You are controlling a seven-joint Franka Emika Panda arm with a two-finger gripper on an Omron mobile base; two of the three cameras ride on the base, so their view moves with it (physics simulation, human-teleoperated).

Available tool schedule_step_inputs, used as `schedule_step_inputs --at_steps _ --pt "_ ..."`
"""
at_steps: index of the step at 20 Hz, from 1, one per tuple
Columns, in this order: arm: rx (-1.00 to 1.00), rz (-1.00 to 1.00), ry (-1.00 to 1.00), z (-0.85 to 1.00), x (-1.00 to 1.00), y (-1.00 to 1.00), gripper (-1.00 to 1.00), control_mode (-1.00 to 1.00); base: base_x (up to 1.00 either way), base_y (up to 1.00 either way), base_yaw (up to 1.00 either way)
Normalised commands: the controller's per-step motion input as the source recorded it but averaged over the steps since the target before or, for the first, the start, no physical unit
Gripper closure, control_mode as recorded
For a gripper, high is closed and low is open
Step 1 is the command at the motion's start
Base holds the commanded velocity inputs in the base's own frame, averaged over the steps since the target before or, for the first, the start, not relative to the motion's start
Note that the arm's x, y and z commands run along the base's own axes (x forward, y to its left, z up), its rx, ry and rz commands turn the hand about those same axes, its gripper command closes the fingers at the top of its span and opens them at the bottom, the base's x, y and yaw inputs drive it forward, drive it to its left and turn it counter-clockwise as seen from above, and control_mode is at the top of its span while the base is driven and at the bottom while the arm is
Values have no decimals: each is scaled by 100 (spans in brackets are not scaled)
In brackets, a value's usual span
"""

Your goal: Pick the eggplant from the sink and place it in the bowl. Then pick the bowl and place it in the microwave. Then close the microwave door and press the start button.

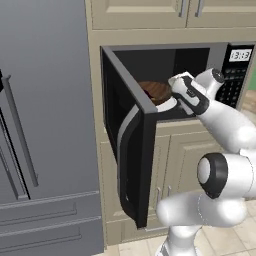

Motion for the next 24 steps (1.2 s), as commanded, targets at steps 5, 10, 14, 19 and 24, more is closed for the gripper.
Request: schedule_step_inputs --at_steps 5,10,14,19,24 --pt "0 0 0 68 -100 -4 -100 -100 0 0 0" --pt "2 0 0 97 -100 -2 -100 -100 0 0 0" --pt "3 0 0 86 -100 0 -100 -100 0 0 0" --pt "-1 0 -8 45 -100 4 -100 -100 0 0 0" --pt "-8 3 -13 42 -100 0 -100 -100 0 0 0"
